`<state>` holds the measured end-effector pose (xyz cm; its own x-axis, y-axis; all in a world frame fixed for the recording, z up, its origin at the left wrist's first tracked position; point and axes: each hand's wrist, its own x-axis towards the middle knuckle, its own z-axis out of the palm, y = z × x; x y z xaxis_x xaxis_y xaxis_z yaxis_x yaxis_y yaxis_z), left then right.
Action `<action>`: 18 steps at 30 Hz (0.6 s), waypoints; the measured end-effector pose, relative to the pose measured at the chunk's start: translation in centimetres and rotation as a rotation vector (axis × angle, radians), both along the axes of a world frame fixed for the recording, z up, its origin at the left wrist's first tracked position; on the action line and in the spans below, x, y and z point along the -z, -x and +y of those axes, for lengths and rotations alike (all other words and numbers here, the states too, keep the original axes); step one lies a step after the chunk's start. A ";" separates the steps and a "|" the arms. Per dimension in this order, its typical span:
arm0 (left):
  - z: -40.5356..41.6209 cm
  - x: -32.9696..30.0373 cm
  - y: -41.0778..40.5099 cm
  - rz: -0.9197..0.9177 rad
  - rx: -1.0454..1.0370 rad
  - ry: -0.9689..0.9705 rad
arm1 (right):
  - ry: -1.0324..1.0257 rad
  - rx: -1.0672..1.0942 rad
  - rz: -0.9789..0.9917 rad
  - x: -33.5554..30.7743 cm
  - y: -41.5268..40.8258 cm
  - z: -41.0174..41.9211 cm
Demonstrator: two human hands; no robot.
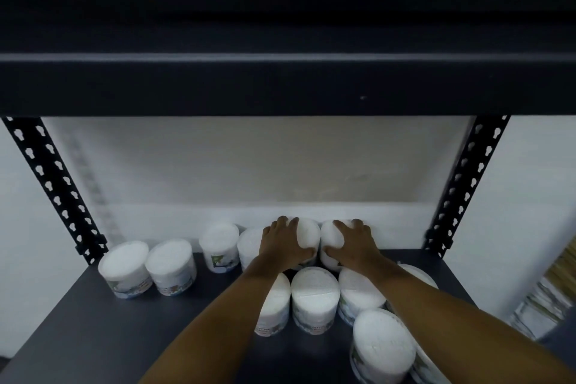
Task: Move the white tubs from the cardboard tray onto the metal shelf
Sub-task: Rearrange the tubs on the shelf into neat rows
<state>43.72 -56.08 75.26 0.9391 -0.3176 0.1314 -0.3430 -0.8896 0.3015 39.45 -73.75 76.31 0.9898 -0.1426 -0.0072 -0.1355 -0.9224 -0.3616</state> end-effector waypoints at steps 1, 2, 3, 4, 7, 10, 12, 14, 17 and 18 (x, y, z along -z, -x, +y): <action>0.0 -0.3 0.2 -0.006 0.002 0.027 | -0.007 -0.002 -0.018 -0.3 0.1 -0.1; 0.0 -0.7 0.4 -0.016 0.004 0.051 | -0.020 -0.004 -0.038 -0.7 0.3 -0.2; 0.1 -1.1 0.7 -0.030 0.002 0.072 | -0.039 -0.004 -0.058 -1.1 0.5 -0.2; 0.3 -1.6 1.0 -0.044 -0.003 0.094 | -0.061 -0.005 -0.076 -1.6 0.7 -0.2; 0.8 -3.2 1.9 -0.095 -0.020 0.150 | -0.104 -0.019 -0.128 -2.9 1.3 0.2; 1.6 -4.7 3.0 -0.149 -0.036 0.172 | -0.121 -0.042 -0.184 -4.4 2.5 0.8; 2.4 -5.5 3.9 -0.166 -0.035 0.195 | -0.141 -0.056 -0.220 -5.3 3.6 1.4; 3.4 -6.3 4.9 -0.179 -0.036 0.230 | -0.149 -0.068 -0.255 -6.2 4.8 2.3; 4.8 -7.0 6.7 -0.185 -0.064 0.281 | -0.155 -0.074 -0.255 -7.4 6.7 4.2; 5.3 -7.2 7.3 -0.175 -0.080 0.281 | -0.155 -0.064 -0.237 -7.9 7.4 4.9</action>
